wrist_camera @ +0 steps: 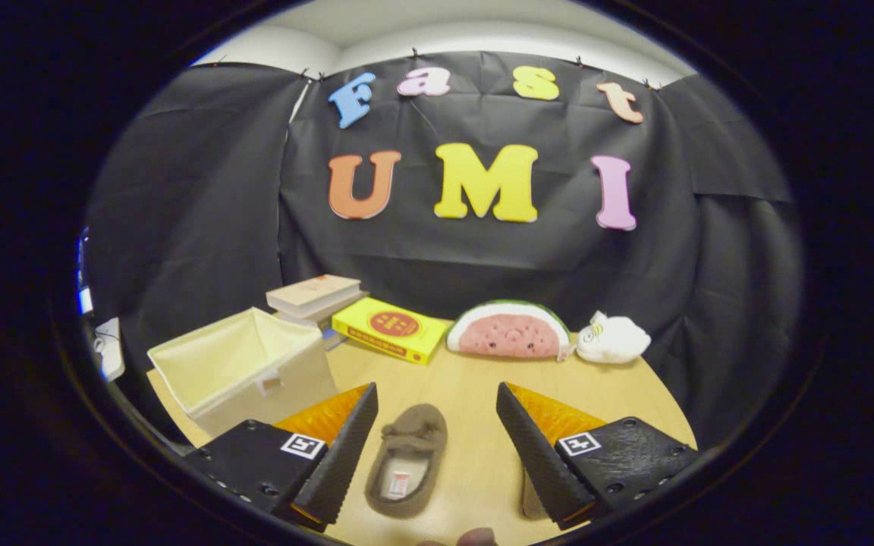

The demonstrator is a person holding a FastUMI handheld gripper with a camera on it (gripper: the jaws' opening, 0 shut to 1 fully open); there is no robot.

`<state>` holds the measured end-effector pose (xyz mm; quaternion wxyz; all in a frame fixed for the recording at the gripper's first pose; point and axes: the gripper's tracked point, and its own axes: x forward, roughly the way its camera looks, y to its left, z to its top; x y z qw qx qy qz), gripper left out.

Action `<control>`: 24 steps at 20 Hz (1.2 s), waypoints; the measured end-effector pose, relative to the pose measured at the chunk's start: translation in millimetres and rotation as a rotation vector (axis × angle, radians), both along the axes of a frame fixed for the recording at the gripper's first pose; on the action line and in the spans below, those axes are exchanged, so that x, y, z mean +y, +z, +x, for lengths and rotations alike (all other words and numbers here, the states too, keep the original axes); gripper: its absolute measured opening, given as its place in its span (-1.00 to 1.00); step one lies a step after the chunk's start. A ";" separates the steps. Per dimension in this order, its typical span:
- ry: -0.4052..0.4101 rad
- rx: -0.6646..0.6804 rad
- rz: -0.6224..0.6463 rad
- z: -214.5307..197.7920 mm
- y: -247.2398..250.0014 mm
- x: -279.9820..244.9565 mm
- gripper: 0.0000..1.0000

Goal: Open the storage box then place both shoes into the box .Put the left shoe in first, then the right shoe, with the right side of both shoes facing outward in a uniform manner.

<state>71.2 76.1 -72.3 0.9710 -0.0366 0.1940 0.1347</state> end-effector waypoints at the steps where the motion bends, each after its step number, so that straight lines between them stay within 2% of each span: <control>1: -0.001 0.053 -0.005 2.1 -18.0 -0.9 0.91; 6: 0.003 0.277 -0.023 4.4 -87.4 -2.5 0.91; 8: -0.007 0.330 -0.043 8.9 -104.1 -5.6 0.92; 11: -0.015 0.408 -0.009 15.7 -123.8 -1.1 0.92; 13: -0.024 0.464 0.031 19.3 -134.1 3.8 0.77; 20: -0.058 0.542 0.071 30.6 -152.0 11.2 -0.87; 21: -0.062 0.541 0.071 29.6 -151.1 8.5 -0.87; 22: -0.065 0.544 0.082 29.8 -149.0 9.3 -0.99; 24: -0.075 0.550 0.142 26.6 -140.7 11.1 -0.99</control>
